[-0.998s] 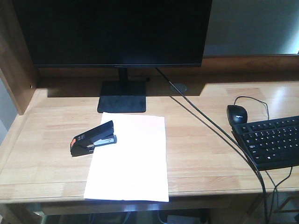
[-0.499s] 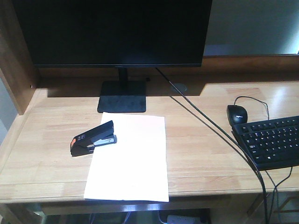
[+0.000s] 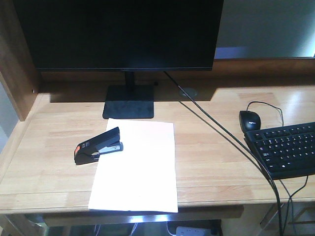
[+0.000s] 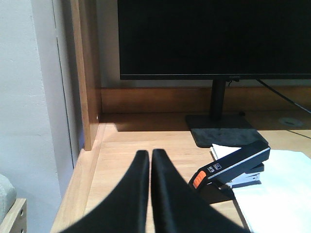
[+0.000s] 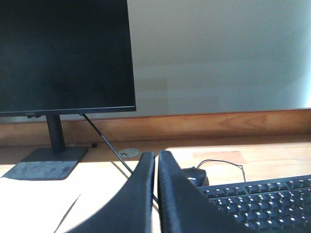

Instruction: Grab stapler and paper to desk for stapling

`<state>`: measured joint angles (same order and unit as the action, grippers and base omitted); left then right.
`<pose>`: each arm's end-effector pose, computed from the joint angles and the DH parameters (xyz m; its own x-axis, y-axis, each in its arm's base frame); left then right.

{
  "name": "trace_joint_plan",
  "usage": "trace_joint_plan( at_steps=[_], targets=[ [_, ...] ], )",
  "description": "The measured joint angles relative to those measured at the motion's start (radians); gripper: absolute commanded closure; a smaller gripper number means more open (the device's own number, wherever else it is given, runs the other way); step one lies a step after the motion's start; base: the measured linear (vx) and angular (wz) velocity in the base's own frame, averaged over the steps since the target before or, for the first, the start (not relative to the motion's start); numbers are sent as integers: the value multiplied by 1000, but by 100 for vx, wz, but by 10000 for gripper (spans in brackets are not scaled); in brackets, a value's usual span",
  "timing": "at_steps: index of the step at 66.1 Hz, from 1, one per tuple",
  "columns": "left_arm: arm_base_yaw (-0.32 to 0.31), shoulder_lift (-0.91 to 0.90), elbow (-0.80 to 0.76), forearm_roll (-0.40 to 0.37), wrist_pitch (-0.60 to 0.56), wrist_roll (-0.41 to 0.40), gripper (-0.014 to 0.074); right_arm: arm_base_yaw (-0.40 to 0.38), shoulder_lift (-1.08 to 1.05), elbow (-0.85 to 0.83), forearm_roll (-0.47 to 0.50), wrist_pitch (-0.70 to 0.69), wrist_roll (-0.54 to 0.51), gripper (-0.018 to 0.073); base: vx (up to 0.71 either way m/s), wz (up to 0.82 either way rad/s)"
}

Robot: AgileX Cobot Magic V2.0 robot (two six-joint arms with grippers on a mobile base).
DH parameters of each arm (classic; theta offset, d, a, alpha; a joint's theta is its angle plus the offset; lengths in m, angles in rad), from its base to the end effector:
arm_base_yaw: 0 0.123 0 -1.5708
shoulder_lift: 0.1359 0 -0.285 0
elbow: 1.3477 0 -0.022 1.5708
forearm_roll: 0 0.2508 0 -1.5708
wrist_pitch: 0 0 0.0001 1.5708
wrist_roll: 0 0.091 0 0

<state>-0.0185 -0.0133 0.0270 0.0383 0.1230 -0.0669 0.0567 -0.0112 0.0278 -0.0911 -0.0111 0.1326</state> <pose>0.0565 -0.0006 0.1936 -0.0498 -0.0280 -0.9984 0.0124 0.9995 -0.0286 0.0564 0.0033 0.2054 0.0790 0.0460 -0.9958 -0.0610 0.9973 0.0413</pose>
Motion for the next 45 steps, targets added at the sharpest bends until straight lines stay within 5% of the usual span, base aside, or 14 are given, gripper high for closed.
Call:
trace_joint_plan(
  at_steps=[45],
  targets=[
    [0, 0, 0, 0, 0, 0, 603, 0, 0, 0, 19, 57, -89, 568, 0, 0]
  ],
)
